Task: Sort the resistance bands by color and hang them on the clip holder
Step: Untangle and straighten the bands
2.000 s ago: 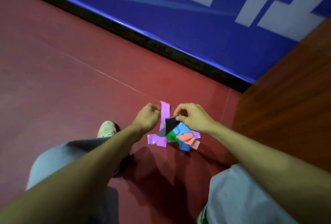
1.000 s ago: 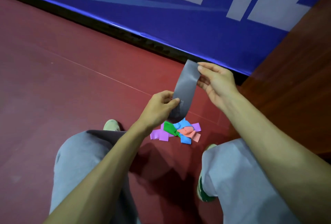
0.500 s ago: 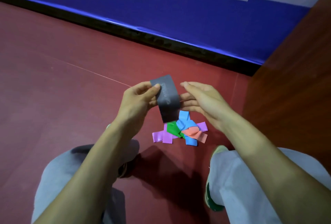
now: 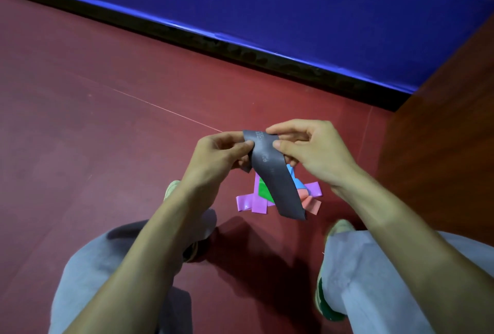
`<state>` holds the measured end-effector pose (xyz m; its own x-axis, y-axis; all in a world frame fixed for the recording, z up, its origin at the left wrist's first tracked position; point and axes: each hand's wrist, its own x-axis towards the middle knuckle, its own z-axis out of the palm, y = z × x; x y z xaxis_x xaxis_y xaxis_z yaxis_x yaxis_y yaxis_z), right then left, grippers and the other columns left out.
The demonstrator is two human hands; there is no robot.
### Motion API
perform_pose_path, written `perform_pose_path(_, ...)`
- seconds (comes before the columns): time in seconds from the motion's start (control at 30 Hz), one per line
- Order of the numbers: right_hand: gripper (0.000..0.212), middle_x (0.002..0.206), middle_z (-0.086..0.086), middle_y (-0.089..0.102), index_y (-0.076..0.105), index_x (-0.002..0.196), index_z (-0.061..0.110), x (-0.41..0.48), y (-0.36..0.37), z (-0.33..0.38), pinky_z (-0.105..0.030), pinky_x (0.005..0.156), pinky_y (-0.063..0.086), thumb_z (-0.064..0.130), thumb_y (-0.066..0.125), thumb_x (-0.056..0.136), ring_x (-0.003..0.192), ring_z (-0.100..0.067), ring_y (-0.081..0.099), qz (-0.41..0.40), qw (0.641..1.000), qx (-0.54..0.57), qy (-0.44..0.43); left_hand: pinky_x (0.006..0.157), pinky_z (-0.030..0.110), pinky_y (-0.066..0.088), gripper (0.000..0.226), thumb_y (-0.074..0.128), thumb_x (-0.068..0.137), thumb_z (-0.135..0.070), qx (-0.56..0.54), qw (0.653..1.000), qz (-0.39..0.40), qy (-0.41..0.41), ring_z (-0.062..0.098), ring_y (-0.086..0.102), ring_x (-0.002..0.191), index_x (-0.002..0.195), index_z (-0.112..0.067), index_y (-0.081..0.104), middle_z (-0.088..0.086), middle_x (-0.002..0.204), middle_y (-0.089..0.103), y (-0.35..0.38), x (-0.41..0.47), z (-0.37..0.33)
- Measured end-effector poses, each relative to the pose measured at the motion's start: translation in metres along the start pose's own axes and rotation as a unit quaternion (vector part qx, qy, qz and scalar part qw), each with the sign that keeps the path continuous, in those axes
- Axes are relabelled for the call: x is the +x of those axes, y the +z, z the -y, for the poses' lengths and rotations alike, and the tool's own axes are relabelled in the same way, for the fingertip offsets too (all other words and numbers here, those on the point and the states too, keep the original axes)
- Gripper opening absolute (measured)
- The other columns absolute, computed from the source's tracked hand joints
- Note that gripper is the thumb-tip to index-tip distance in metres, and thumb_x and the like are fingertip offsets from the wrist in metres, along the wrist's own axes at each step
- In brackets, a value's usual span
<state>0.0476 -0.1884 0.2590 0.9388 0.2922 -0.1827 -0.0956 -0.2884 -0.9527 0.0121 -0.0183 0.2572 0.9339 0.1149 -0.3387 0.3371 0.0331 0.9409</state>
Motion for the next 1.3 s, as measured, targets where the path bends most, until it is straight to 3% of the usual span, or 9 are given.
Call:
perform_pose_path(0.1, 0.028, 0.085, -0.009, 0.072, 0.071, 0.091, 0.027, 0.000, -0.002, -0.001, -0.025, 0.064, 0.054, 0.000, 0.069, 0.082, 0.064, -0.010, 0.061, 0.004, 1.000, 0.003, -0.015, 0.058, 0.022, 0.049, 0.020, 0.066, 0.084, 0.001, -0.043, 0.996, -0.071, -0.019, 0.009, 0.051, 0.049, 0.100, -0.004, 0.055, -0.001, 0.055, 0.055, 0.003, 0.001, 0.000)
perform_pose_path(0.23, 0.031, 0.078, 0.011, 0.068, 0.072, 0.093, 0.030, -0.001, -0.004, -0.002, -0.021, 0.076, 0.052, 0.005, 0.077, 0.075, 0.071, 0.000, 0.061, -0.007, 0.999, -0.045, -0.026, 0.062, 0.026, 0.050, 0.019, 0.067, 0.084, -0.001, -0.048, 0.995, -0.085, 0.007, 0.015, 0.054, 0.059, 0.096, -0.008, 0.053, 0.008, 0.069, 0.058, 0.007, 0.001, 0.001)
perform_pose_path(0.47, 0.026, 0.075, 0.006, 0.061, 0.076, 0.094, 0.024, -0.004, -0.003, -0.003, -0.008, 0.064, 0.039, 0.008, 0.078, 0.072, 0.061, -0.001, 0.053, -0.075, 0.970, -0.209, -0.101, 0.069, 0.015, 0.052, 0.031, 0.078, 0.075, -0.004, 0.131, 0.986, -0.026, 0.095, 0.002, 0.061, 0.069, 0.103, -0.015, 0.069, 0.008, 0.085, 0.070, 0.010, -0.005, 0.000)
perform_pose_path(0.67, 0.017, 0.084, 0.001, 0.068, 0.077, 0.088, 0.022, -0.004, -0.007, -0.002, -0.018, 0.071, 0.043, 0.011, 0.075, 0.075, 0.076, -0.012, 0.058, -0.059, 0.964, -0.225, -0.126, 0.067, 0.016, 0.045, 0.028, 0.085, 0.067, -0.023, 0.344, 0.912, -0.048, 0.220, 0.004, 0.054, 0.074, 0.090, -0.029, 0.069, 0.000, 0.085, 0.053, 0.010, -0.007, 0.002)
perform_pose_path(0.77, 0.016, 0.078, 0.008, 0.071, 0.077, 0.087, 0.024, -0.006, -0.007, 0.002, -0.014, 0.072, 0.044, 0.012, 0.074, 0.076, 0.076, -0.008, 0.061, -0.031, 0.976, -0.191, -0.104, 0.067, 0.009, 0.041, 0.027, 0.084, 0.067, -0.022, 0.338, 0.908, -0.047, 0.241, -0.003, 0.051, 0.078, 0.082, -0.029, 0.063, -0.008, 0.086, 0.048, 0.008, -0.007, 0.002)
perform_pose_path(0.87, 0.018, 0.078, 0.006, 0.072, 0.075, 0.089, 0.029, -0.006, -0.005, 0.000, -0.025, 0.078, 0.050, 0.016, 0.077, 0.076, 0.079, -0.011, 0.064, -0.024, 0.981, -0.160, -0.104, 0.065, 0.014, 0.042, 0.018, 0.081, 0.073, -0.023, 0.345, 0.901, -0.052, 0.257, 0.002, 0.054, 0.073, 0.081, -0.019, 0.065, -0.004, 0.084, 0.057, 0.006, -0.006, 0.004)
perform_pose_path(1.1, 0.008, 0.089, 0.011, 0.071, 0.069, 0.096, 0.029, -0.001, -0.006, -0.004, -0.023, 0.085, 0.051, 0.029, 0.062, 0.092, 0.087, -0.003, 0.066, -0.008, 0.993, -0.085, -0.079, 0.052, 0.011, 0.038, 0.017, 0.077, 0.078, -0.022, 0.257, 0.945, -0.041, 0.200, 0.000, 0.051, 0.054, 0.079, -0.018, 0.060, -0.006, 0.063, 0.062, 0.003, -0.010, -0.004)
perform_pose_path(1.2, 0.030, 0.088, 0.010, 0.072, 0.070, 0.094, 0.025, 0.000, -0.003, -0.002, -0.020, 0.080, 0.050, 0.035, 0.043, 0.101, 0.085, -0.002, 0.067, 0.007, 0.997, -0.057, -0.044, 0.060, 0.028, 0.050, 0.015, 0.074, 0.080, -0.014, 0.143, 0.975, -0.028, 0.170, 0.009, 0.057, 0.060, 0.079, -0.017, 0.059, -0.006, 0.064, 0.064, 0.002, -0.009, -0.007)
perform_pose_path(1.3, 0.042, 0.078, 0.015, 0.070, 0.068, 0.086, 0.025, -0.001, -0.003, 0.001, -0.006, 0.069, 0.044, 0.034, 0.031, 0.104, 0.073, 0.009, 0.064, 0.015, 1.000, -0.014, 0.000, 0.055, 0.022, 0.050, 0.012, 0.071, 0.082, -0.009, 0.056, 0.984, -0.044, 0.164, 0.005, 0.057, 0.056, 0.081, -0.015, 0.061, -0.010, 0.061, 0.065, 0.001, -0.009, -0.010)
